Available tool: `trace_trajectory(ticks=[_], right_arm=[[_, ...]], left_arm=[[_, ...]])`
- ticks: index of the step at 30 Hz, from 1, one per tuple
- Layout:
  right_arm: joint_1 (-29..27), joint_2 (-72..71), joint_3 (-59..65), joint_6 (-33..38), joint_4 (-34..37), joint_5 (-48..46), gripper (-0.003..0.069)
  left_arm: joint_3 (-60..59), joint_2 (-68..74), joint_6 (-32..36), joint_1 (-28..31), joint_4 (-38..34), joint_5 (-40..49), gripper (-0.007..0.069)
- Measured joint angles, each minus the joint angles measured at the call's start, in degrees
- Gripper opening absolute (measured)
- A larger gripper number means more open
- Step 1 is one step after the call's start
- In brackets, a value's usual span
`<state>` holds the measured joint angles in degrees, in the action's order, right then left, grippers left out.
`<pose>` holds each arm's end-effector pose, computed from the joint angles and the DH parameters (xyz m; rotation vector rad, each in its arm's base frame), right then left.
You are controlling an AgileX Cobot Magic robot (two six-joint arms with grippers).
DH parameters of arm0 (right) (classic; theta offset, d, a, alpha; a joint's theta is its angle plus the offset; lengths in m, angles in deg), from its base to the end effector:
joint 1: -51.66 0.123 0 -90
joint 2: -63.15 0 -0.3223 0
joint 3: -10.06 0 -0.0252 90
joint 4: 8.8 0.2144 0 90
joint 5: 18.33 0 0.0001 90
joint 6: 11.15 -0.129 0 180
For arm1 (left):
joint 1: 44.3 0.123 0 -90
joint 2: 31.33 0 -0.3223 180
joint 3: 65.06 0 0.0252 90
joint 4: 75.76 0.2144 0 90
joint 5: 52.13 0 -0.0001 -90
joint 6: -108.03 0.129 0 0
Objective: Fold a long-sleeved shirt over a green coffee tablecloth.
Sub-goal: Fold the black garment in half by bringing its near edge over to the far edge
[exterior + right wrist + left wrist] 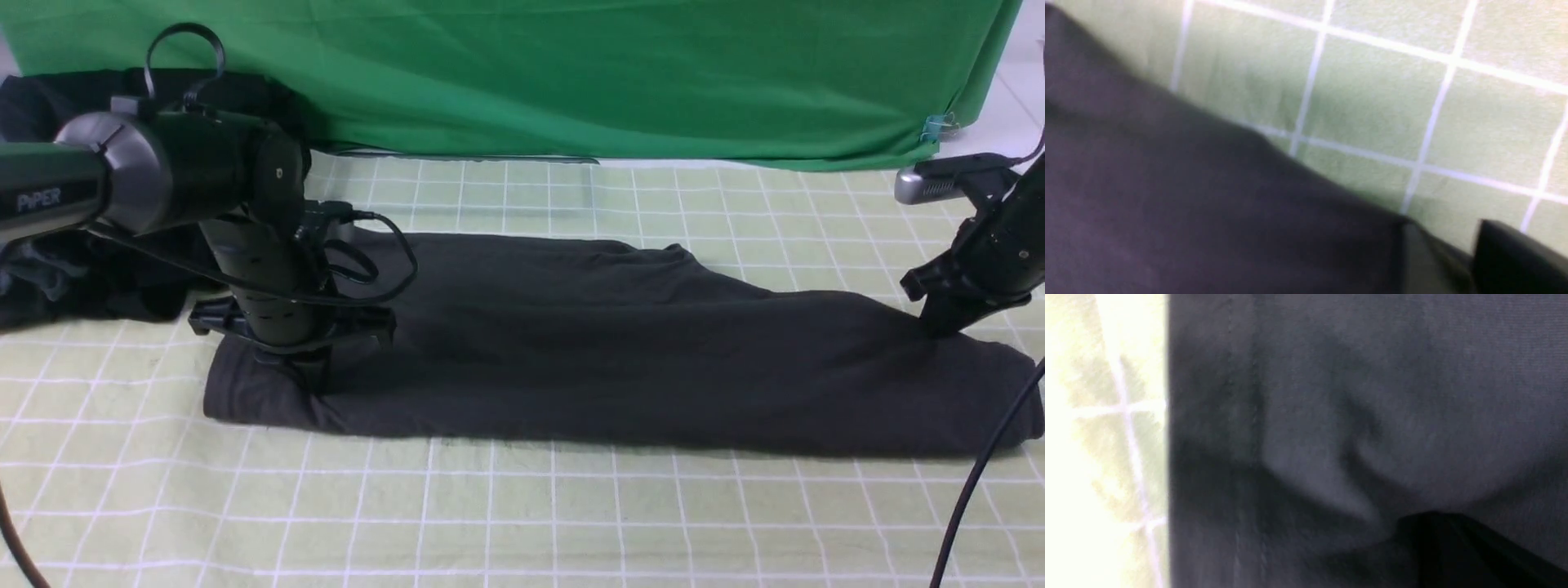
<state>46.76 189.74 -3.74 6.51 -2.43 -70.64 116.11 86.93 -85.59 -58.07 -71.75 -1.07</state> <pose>0.4322 -0.0257 0.1979 -0.2380 2.8575 0.0630 0.3722 -0.0840 0.2056 0.0599 2.9262 0.0120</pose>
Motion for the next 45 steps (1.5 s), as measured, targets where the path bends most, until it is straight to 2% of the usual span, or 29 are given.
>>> trace_trajectory(ticks=[2,4,7,11,17,23,27,30,33,37,38,40,45], right_arm=[[0.0,-0.54,-1.39,-1.09,-0.06,-1.48,0.0374],[0.0,-1.63,-2.01,-2.51,-0.1,-2.5,0.0406],[0.0,-5.62,-2.48,-4.89,0.38,-4.29,0.0385],[0.09,-9.8,-2.61,-5.61,1.5,-5.65,0.0335],[0.95,-12.64,-2.61,-5.94,1.73,-6.39,0.0318],[2.44,-12.89,-2.61,-5.84,1.78,-7.92,0.0318],[2.64,-12.89,-2.61,-5.77,1.83,-7.92,0.0318],[2.99,-12.89,-2.61,-5.77,1.77,-7.92,0.0318],[3.24,-12.92,-2.61,-5.77,1.89,-7.92,0.0318],[3.29,-12.92,-2.61,-5.74,1.84,-7.92,0.0318],[3.29,-12.92,-2.61,-5.6,1.84,-7.92,0.0318],[3.29,-12.92,-2.61,-5.31,1.84,-7.92,0.0317],[3.29,-12.92,-2.61,-4.82,1.84,-7.92,0.0317]], left_arm=[[1.68,-2.89,-1.2,0.4,2.09,0.24,-0.0004],[4.94,-4.03,-0.8,1.21,1.36,1.22,-0.0004],[15.53,-2.43,1.68,4.63,-2.85,4.21,-0.0004],[26.27,3.74,3.42,6.74,-3.11,4.79,-0.0004],[37.14,14.21,6.95,7.09,-2.63,5.08,0.0039],[41.47,21.9,6.53,7.09,3.34,5.18,0.0262],[41.47,23.09,5.51,7.09,4.48,5.19,0.0381],[41.54,23.57,5.43,7.09,4.64,4.98,0.0404],[41.65,24.17,5.28,7.09,4.64,4.48,0.0346],[41.65,24.47,5.59,7.09,5.54,4.84,0.0101],[41.65,24.47,5.52,7.03,6.15,4.98,0.0059],[41.65,24.01,4.95,7.03,7.89,5.5,0.0022],[41.79,21.28,4.62,7.15,10.88,5.46,0.0013]])
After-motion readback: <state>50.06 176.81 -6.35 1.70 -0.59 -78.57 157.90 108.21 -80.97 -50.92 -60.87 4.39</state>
